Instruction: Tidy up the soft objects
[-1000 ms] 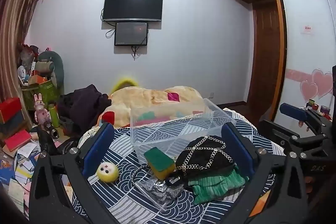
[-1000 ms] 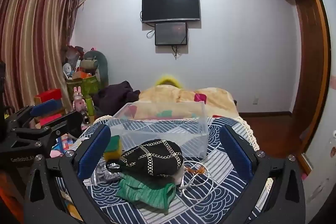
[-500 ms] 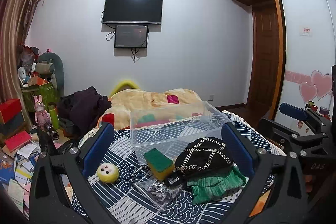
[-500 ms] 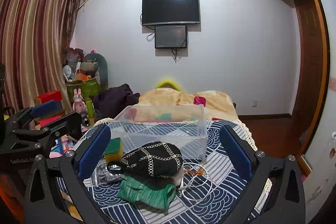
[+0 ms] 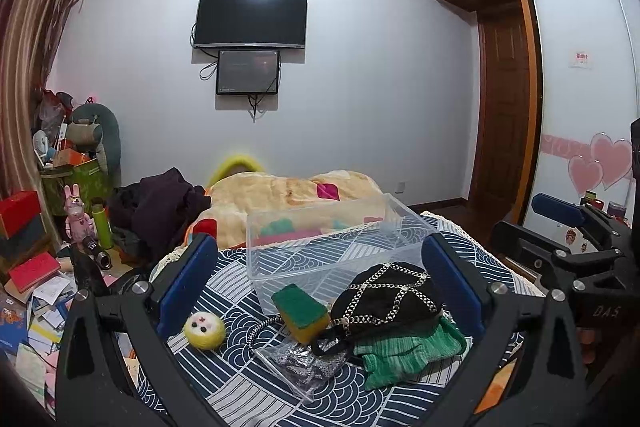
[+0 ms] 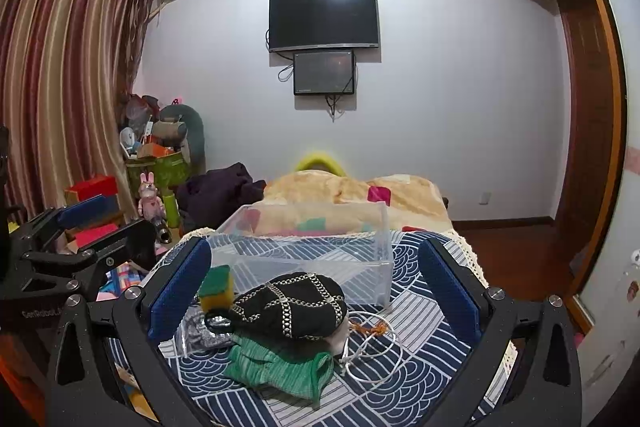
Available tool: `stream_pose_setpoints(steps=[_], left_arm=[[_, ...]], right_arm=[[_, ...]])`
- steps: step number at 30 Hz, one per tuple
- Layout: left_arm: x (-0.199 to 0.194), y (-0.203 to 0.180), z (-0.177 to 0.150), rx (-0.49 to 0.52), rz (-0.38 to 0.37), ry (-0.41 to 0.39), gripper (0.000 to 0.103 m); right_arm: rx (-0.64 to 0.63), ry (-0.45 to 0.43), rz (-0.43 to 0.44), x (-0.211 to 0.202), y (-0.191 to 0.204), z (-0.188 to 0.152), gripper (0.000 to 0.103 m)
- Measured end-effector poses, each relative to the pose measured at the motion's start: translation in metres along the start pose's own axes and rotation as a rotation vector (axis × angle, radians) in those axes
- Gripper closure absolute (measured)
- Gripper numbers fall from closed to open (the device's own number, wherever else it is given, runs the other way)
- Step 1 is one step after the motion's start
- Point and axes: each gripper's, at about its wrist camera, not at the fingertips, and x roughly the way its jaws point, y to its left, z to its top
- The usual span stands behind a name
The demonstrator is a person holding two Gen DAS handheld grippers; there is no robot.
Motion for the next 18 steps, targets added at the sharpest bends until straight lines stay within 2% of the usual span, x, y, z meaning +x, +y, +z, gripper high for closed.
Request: stream_pose_setpoints(steps=[18], left_arm=[[-0.0051, 0.0, 0.0013, -0.002, 0.002, -0.011, 0.0]], right_arm=[[0.002, -0.009, 0.004, -0.0044, 0.0009, 0.0007, 0.0]])
